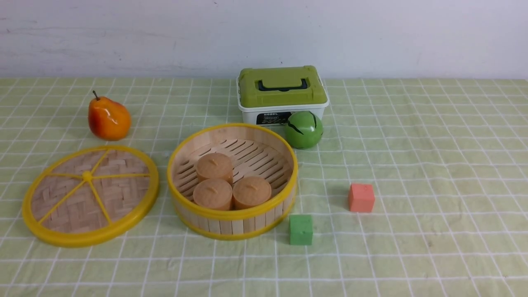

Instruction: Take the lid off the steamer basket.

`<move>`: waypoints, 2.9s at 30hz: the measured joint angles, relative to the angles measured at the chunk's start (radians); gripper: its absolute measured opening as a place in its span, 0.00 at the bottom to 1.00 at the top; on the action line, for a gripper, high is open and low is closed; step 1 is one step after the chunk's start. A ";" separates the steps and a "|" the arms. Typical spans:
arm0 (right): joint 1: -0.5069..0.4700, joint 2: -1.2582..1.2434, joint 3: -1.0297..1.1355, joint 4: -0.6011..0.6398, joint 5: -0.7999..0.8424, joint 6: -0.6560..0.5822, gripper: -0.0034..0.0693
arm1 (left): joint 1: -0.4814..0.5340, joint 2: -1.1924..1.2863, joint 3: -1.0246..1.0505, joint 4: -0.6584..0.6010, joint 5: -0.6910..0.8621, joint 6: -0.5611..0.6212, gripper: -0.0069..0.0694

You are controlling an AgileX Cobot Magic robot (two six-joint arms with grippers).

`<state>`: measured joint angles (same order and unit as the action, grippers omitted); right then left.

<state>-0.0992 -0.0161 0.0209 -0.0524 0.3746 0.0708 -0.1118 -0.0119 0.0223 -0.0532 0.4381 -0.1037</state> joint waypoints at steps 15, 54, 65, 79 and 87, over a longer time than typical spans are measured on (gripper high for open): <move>0.000 0.000 0.000 0.000 0.000 0.000 0.38 | 0.013 0.000 0.000 0.012 -0.001 -0.017 0.07; 0.000 0.000 0.000 0.000 0.000 0.000 0.38 | 0.013 0.000 0.001 0.015 -0.002 -0.020 0.08; 0.000 0.000 0.000 0.000 0.000 0.000 0.38 | 0.013 0.000 0.001 0.015 -0.004 -0.020 0.08; 0.000 0.000 0.000 0.000 0.000 0.000 0.38 | 0.013 0.000 0.001 0.015 -0.006 -0.020 0.09; 0.000 0.000 0.000 0.000 0.000 0.000 0.38 | 0.013 0.000 0.001 0.015 -0.006 -0.020 0.10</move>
<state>-0.0992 -0.0161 0.0209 -0.0524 0.3746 0.0708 -0.0990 -0.0119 0.0234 -0.0381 0.4326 -0.1240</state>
